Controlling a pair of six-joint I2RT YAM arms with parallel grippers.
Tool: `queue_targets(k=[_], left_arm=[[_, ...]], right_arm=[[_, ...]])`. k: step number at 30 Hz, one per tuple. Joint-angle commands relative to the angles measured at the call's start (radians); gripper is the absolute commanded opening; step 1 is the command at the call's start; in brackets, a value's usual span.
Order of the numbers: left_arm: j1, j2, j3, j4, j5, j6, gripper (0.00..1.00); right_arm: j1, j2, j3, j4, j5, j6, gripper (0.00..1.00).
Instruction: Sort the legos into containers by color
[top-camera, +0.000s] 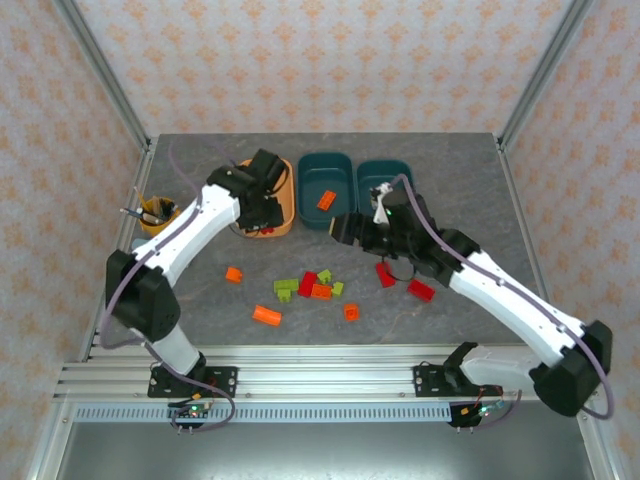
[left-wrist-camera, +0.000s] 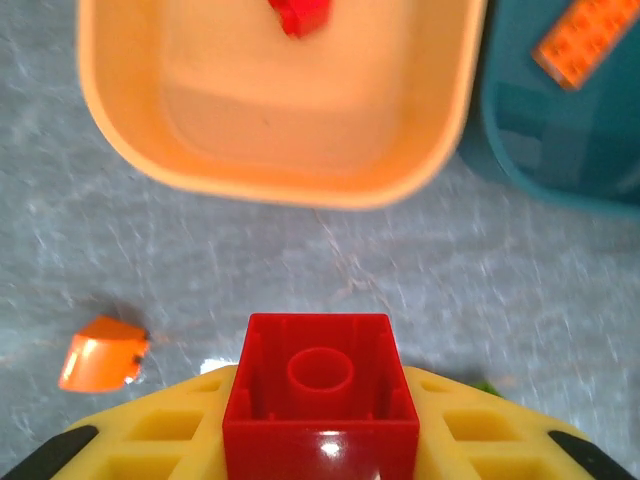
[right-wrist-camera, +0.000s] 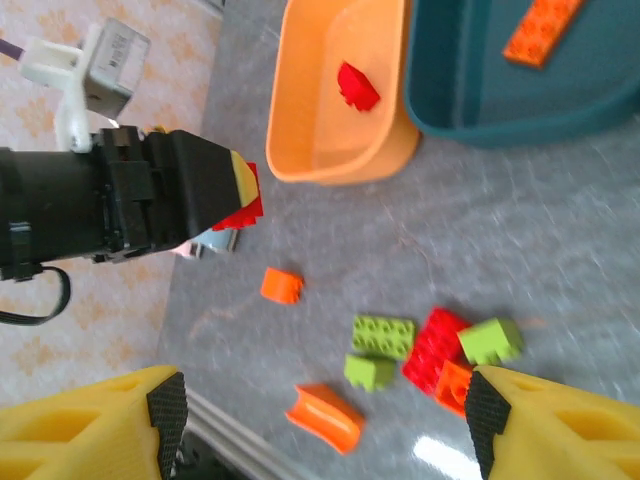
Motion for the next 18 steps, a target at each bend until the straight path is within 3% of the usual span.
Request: queue_targets(k=[1, 7, 18], left_arm=[[0.058, 0.112, 0.093, -0.066, -0.039, 0.063, 0.37], [0.129, 0.328, 0.26, -0.11, -0.06, 0.08, 0.37], [0.17, 0.494, 0.321, -0.104, -0.07, 0.082, 0.38]], right_arm=[[0.006, 0.091, 0.092, 0.13, 0.03, 0.016, 0.75], [0.006, 0.261, 0.2, 0.142, 0.025, 0.037, 0.75], [0.006, 0.352, 0.221, 0.124, 0.023, 0.071, 0.75]])
